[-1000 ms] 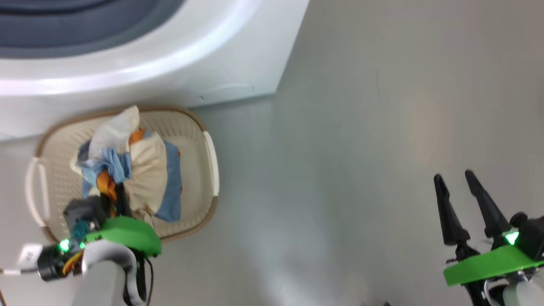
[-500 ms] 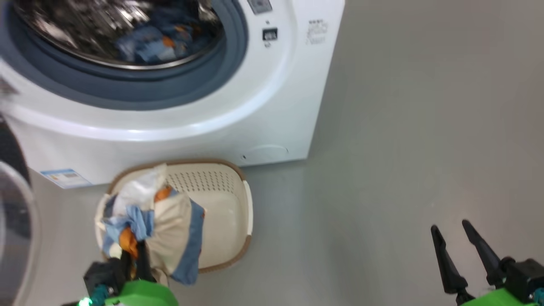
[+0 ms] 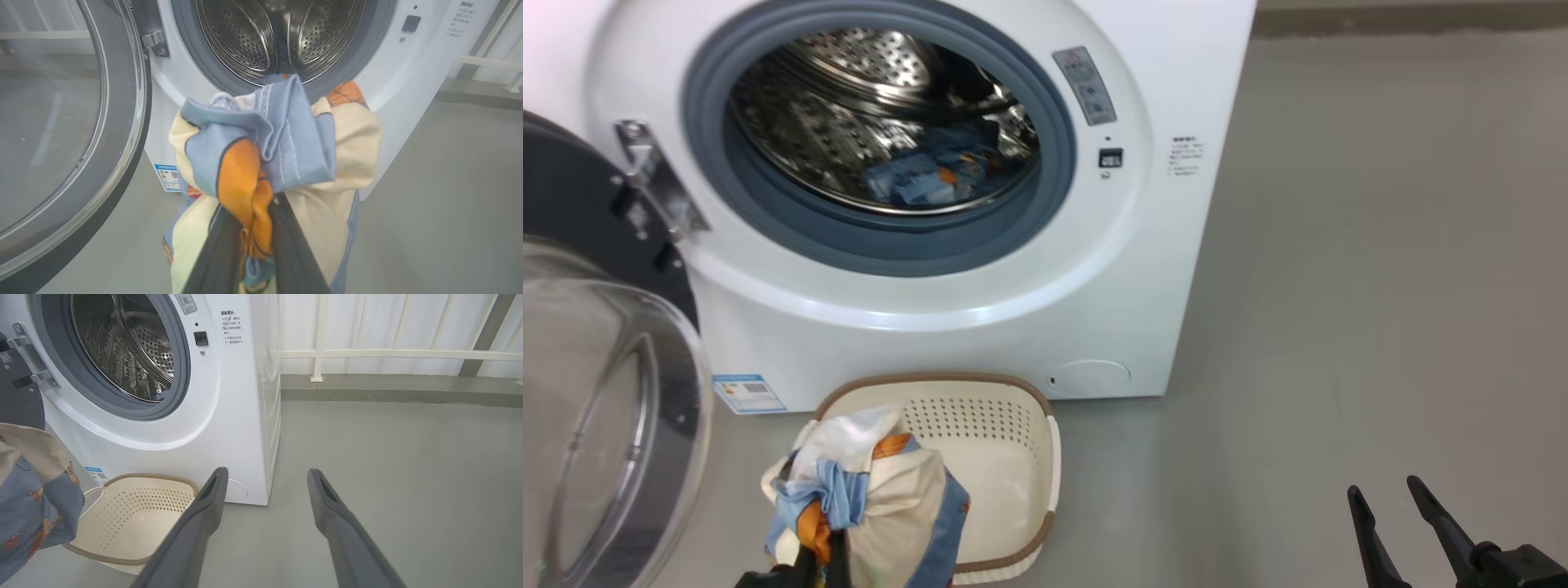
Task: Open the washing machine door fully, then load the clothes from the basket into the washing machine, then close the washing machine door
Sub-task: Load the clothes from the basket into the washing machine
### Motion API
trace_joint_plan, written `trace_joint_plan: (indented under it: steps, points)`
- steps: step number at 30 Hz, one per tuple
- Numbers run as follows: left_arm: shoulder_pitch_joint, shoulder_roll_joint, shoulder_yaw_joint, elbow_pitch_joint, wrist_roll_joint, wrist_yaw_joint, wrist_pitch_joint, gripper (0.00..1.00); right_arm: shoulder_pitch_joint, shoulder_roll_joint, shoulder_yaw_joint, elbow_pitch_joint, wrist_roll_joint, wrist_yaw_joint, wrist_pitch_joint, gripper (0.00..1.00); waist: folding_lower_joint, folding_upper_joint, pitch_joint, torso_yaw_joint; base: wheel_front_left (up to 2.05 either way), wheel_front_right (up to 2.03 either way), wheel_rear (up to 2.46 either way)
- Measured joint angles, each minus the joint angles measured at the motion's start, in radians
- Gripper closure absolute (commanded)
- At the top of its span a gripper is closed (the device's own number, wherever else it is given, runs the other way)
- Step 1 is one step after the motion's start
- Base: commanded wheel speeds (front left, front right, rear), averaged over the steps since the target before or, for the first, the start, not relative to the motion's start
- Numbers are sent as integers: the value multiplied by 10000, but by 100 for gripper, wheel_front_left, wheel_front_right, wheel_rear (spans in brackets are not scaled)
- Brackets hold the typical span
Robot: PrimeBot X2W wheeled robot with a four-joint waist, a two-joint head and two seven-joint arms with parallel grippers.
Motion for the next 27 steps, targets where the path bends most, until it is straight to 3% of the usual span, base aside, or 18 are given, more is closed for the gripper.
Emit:
trace_joint_plan:
  steps: [11, 27]
  points:
    - [268, 21, -92, -769, 320, -27, 0, 100, 19, 119, -12, 13, -211, 0, 0, 0, 0, 0, -524, 435, 0, 0, 0]
    - [509, 25, -63, -1120, 393, 15, 0, 100, 18, 299, 6, 113, -272, 0, 0, 0, 0, 0, -682, 168, 0, 0, 0]
